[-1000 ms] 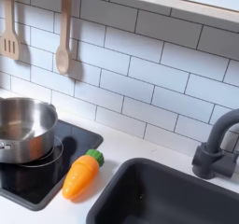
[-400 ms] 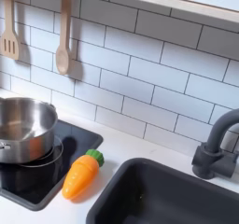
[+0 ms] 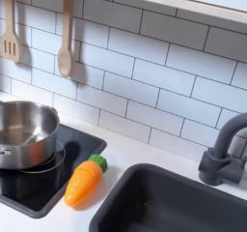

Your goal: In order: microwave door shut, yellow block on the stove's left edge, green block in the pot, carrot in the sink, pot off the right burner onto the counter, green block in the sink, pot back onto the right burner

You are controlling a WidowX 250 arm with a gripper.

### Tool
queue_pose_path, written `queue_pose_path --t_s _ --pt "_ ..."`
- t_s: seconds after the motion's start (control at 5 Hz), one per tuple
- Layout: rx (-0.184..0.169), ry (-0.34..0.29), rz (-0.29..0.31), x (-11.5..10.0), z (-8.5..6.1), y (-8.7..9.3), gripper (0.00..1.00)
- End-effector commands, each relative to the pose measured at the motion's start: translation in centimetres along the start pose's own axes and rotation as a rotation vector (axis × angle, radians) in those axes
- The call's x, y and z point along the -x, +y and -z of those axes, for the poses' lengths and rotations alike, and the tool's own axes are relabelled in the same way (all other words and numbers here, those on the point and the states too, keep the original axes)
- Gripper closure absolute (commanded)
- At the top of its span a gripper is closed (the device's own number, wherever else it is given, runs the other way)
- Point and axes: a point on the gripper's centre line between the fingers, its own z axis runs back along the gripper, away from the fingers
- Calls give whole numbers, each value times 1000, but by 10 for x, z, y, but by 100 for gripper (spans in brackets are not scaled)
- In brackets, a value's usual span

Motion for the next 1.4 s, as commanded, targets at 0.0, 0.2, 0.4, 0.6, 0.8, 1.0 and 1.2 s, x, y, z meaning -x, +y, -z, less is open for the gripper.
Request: queue_pose_path --t_s 0.0,0.2,0.4,0.6,0.8,1.0,1.2 --pt "-39 -14 -84 -14 13 20 0" --pt "-56 -42 -83 -16 18 23 0" --pt "-74 -79 -83 -22 23 21 0" --pt "-89 -82 -84 -24 36 23 0" --pt "-100 -103 -80 -23 45 21 0" --pt "-112 -141 -78 -22 45 23 0" --pt "-125 -181 -77 -21 47 26 0"
